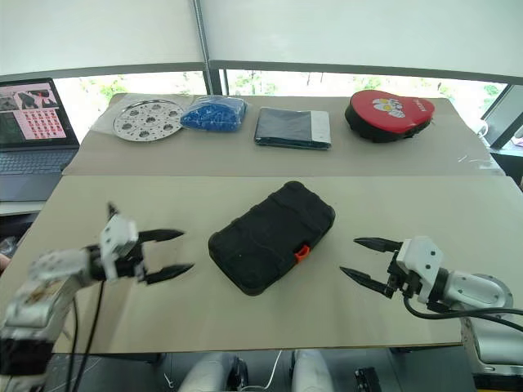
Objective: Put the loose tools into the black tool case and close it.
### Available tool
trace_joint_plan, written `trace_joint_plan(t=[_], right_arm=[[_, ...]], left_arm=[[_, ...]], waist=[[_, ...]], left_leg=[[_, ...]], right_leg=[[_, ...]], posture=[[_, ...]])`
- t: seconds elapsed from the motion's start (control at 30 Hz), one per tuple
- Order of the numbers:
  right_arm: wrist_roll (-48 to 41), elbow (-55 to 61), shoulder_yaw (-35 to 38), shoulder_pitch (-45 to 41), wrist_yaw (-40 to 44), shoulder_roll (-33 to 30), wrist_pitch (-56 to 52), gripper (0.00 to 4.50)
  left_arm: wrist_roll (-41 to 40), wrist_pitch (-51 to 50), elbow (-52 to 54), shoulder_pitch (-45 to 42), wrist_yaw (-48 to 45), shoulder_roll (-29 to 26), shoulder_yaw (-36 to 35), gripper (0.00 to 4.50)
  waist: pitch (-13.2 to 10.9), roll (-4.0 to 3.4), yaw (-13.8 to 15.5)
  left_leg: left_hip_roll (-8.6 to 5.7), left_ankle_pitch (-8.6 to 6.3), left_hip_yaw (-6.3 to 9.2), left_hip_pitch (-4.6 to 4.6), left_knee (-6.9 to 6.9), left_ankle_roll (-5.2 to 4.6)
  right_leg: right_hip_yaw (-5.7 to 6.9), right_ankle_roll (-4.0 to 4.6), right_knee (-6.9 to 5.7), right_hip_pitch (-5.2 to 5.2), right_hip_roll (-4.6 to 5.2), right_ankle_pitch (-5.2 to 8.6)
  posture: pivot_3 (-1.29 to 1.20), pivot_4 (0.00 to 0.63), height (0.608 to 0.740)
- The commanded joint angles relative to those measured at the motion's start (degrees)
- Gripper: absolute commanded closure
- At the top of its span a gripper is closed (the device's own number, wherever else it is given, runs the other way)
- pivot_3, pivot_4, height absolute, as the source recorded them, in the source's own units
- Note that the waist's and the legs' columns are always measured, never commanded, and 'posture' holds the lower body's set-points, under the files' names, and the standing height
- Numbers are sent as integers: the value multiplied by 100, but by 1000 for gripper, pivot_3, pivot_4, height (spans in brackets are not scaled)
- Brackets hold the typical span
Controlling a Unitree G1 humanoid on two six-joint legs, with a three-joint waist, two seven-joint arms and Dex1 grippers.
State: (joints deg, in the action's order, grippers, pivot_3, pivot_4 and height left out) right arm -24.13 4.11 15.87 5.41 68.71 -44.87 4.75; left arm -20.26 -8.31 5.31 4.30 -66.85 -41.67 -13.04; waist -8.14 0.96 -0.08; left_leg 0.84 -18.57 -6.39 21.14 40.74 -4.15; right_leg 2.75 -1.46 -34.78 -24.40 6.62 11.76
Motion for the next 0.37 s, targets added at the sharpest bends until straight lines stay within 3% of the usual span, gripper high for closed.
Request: trace_joint_plan(t=[0.03,0.37], right_arm=[[-253,-372,290,-45,544,-208,407,30],[46,-1181,160,-204,749,-282,1128,30]], left_arm=[[156,831,-256,438,243,-34,-589,0],[494,1661,-120,874,912,103,-628,0]], waist=[[-2,-2,50],[-6,-9,88]], left_leg=[[0,-3,1,0,0,-2],[-2,-27,8,0,-1,43]], right_leg=[[5,1,1,-1,11,0],[32,2,-7,1,71,-3]], posture=[[0,150,740],[0,150,740]])
